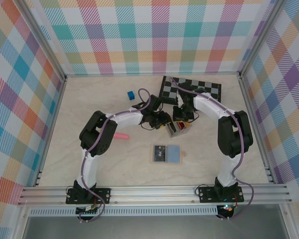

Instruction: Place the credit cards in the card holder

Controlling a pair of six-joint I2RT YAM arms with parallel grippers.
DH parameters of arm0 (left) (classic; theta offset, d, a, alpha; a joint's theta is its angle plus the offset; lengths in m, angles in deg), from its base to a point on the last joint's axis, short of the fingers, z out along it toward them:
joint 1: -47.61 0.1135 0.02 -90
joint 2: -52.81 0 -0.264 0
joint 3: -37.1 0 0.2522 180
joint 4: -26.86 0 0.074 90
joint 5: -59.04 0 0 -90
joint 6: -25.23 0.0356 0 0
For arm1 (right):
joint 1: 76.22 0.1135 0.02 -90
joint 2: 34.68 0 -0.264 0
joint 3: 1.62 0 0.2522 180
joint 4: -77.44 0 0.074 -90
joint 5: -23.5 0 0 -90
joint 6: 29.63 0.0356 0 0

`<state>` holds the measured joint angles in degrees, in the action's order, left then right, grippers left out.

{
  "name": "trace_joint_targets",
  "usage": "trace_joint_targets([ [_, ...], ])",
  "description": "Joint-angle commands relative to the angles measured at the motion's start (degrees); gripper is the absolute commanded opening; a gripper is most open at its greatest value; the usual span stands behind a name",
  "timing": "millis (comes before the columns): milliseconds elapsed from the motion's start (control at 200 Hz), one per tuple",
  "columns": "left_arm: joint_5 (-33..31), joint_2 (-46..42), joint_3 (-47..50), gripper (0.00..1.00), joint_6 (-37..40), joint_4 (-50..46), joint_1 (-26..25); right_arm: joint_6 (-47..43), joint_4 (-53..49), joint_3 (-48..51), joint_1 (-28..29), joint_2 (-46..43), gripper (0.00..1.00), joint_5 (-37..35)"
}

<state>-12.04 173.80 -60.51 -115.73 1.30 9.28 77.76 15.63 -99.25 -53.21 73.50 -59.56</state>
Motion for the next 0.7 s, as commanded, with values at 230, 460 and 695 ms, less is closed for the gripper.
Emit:
trace_joint_targets([
  [230,-0.89,-0.96,2.81,0.4,0.56,-2.07,0.43,1.36,-1.57,0.55,-0.24,-5.03,0.07,-0.23],
  [460,-2.4,-5.88,5.37,0.51,1.1,0.01,0.36,2.01,0.3,2.51,-2.94,-12.76,0.05,2.35],
  [695,-5.87,-15.08,9.14,0.74,2.62,0.7,0.59,4.61,5.93,6.45,-7.05,-19.67,0.04,14.18],
])
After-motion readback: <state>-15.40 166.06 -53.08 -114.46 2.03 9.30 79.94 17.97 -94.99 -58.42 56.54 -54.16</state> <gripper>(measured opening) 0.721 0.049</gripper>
